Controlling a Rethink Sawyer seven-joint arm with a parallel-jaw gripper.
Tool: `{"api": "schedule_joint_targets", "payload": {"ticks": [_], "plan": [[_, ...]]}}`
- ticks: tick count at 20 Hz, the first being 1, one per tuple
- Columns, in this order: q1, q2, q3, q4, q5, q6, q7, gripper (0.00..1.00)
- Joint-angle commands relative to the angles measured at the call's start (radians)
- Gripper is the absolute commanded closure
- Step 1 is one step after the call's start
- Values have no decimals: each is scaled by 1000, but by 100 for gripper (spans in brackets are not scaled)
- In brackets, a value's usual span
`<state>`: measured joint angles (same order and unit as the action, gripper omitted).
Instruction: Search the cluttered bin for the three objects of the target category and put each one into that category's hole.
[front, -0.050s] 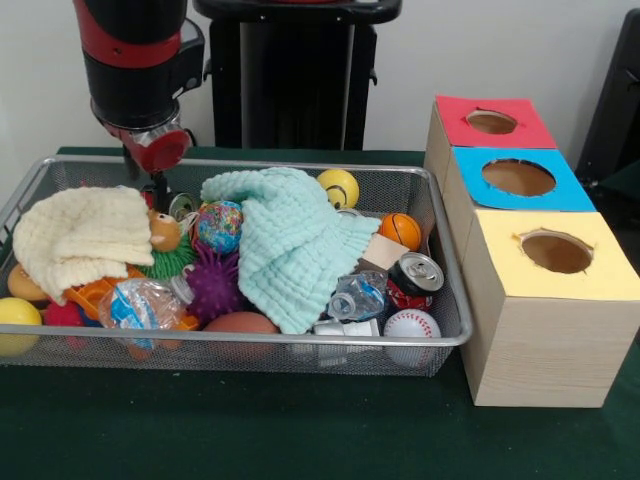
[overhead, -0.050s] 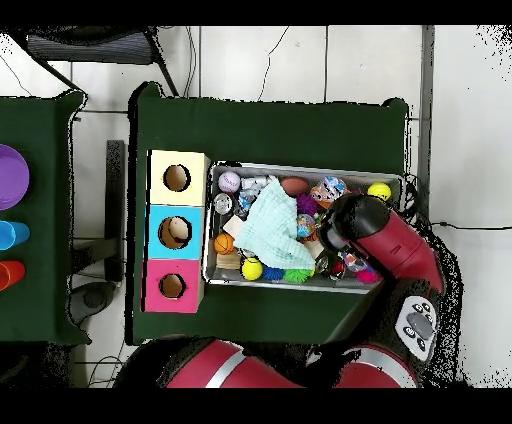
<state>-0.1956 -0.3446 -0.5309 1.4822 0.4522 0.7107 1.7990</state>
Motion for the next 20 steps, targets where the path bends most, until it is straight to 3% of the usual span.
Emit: {"api": "schedule_joint_targets", "payload": {"ticks": [1, 20], "plan": [[0, 16, 129, 90, 74, -41, 284, 0], [-25, 42, 209, 149, 173, -166, 243, 0]]}}
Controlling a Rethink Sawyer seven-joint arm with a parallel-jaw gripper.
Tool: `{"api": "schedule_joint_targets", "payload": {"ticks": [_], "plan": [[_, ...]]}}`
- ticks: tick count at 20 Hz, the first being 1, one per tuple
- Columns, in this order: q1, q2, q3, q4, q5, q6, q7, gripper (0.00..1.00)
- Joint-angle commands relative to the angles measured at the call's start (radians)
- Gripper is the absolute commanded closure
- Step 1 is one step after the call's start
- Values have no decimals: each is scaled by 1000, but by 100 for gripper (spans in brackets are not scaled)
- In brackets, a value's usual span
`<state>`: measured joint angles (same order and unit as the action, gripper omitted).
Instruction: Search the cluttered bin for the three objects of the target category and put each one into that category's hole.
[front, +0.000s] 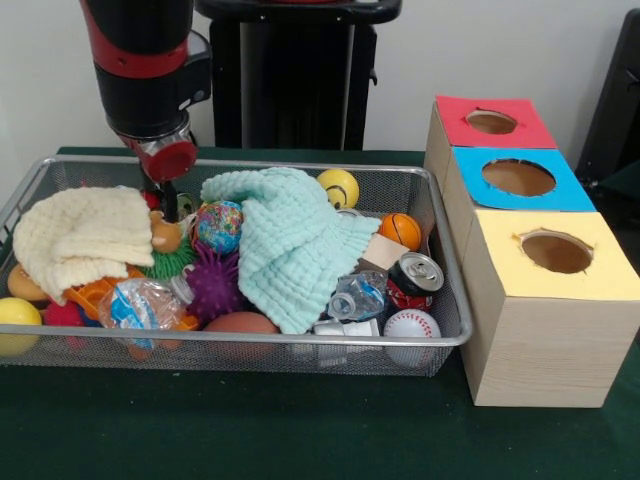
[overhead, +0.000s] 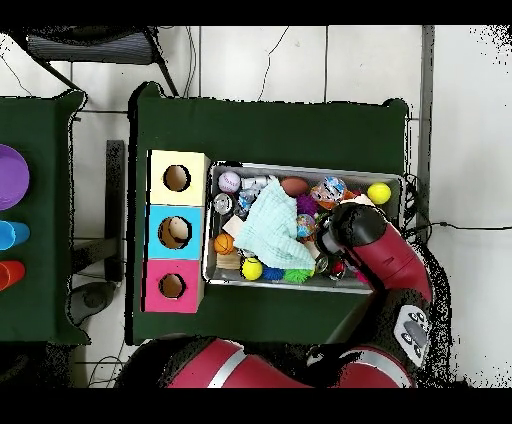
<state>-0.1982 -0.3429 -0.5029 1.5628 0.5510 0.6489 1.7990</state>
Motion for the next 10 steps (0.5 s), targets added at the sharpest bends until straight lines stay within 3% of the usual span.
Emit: {"api": "schedule_joint_targets", "payload": {"ticks": [1, 10], "plan": [[-16, 33, 180, 75, 78, -106, 248, 0], [-22, 29, 213, 79, 105, -183, 235, 0]]}}
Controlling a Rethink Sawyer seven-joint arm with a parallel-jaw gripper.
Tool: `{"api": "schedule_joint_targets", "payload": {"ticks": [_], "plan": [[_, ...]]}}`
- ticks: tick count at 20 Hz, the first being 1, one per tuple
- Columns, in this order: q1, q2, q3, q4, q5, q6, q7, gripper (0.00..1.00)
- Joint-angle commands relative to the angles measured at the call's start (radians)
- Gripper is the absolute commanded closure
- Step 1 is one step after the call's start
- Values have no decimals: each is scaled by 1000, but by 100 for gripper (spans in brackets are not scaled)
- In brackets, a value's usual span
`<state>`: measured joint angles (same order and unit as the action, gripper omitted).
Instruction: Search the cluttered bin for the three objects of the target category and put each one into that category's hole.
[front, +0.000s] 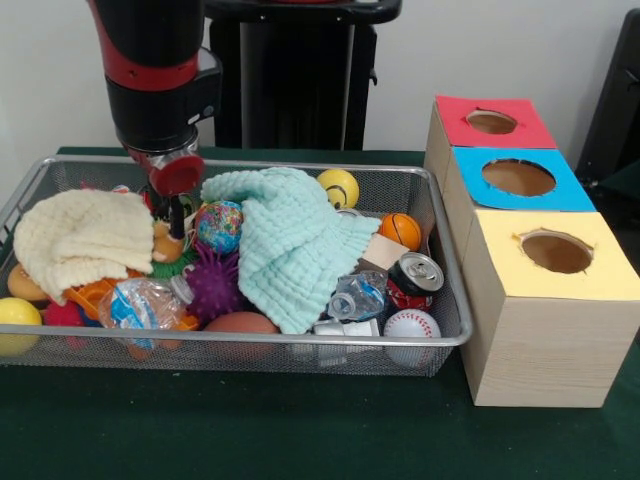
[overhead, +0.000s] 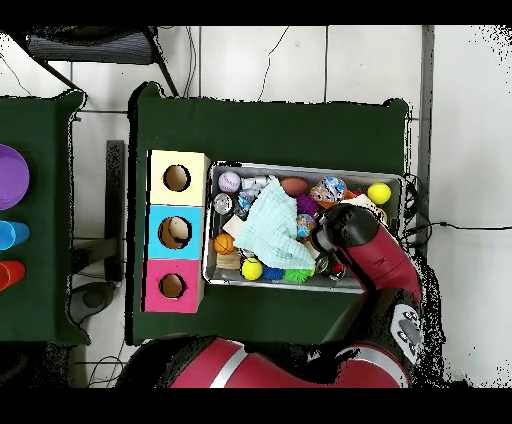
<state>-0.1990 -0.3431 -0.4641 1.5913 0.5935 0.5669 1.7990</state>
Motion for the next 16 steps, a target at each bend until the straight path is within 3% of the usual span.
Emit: {"api": "schedule_joint_targets", "payload": {"ticks": [1, 16], "plan": [[-35, 45, 165, 18, 57, -77, 228, 0], [-51, 93, 170, -69, 43, -110, 203, 0]]}}
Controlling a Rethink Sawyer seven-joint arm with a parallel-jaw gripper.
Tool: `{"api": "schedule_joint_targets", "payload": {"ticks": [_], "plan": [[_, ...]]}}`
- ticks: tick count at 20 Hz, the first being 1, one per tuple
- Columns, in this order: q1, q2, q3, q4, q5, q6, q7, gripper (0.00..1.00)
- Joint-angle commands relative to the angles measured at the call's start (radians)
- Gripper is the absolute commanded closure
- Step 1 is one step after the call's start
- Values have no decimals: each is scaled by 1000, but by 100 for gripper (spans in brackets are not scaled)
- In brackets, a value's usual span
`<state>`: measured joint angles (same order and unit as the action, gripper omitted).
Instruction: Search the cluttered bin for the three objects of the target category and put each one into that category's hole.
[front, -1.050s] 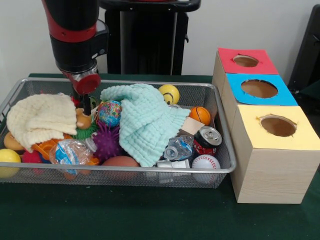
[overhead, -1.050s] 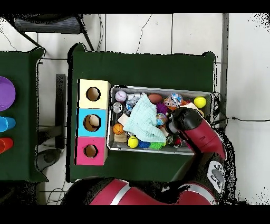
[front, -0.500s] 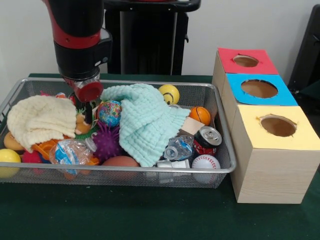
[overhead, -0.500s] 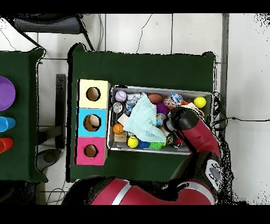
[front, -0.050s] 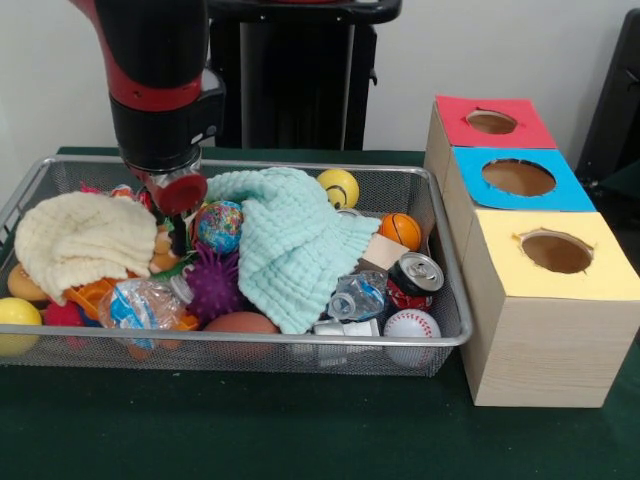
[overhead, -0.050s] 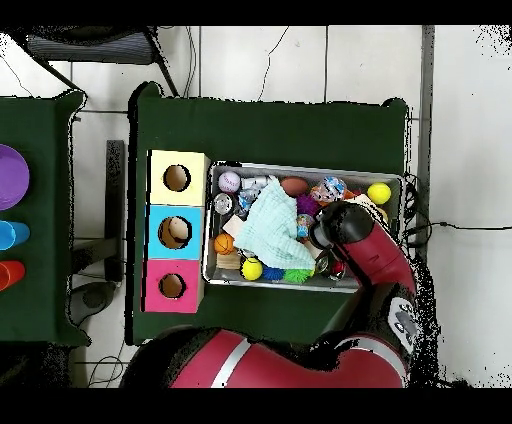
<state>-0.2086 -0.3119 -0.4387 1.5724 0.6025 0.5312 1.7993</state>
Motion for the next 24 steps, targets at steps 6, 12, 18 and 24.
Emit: {"api": "schedule_joint_targets", "payload": {"ticks": [6, 12, 18, 24], "plan": [[-51, 63, 155, -77, 25, -90, 187, 0], [-94, 49, 209, -69, -10, -167, 112, 0], [-148, 28, 288, -56, -89, -239, 20, 100], [-115, 9, 239, -39, -104, -218, 108, 100]]}}
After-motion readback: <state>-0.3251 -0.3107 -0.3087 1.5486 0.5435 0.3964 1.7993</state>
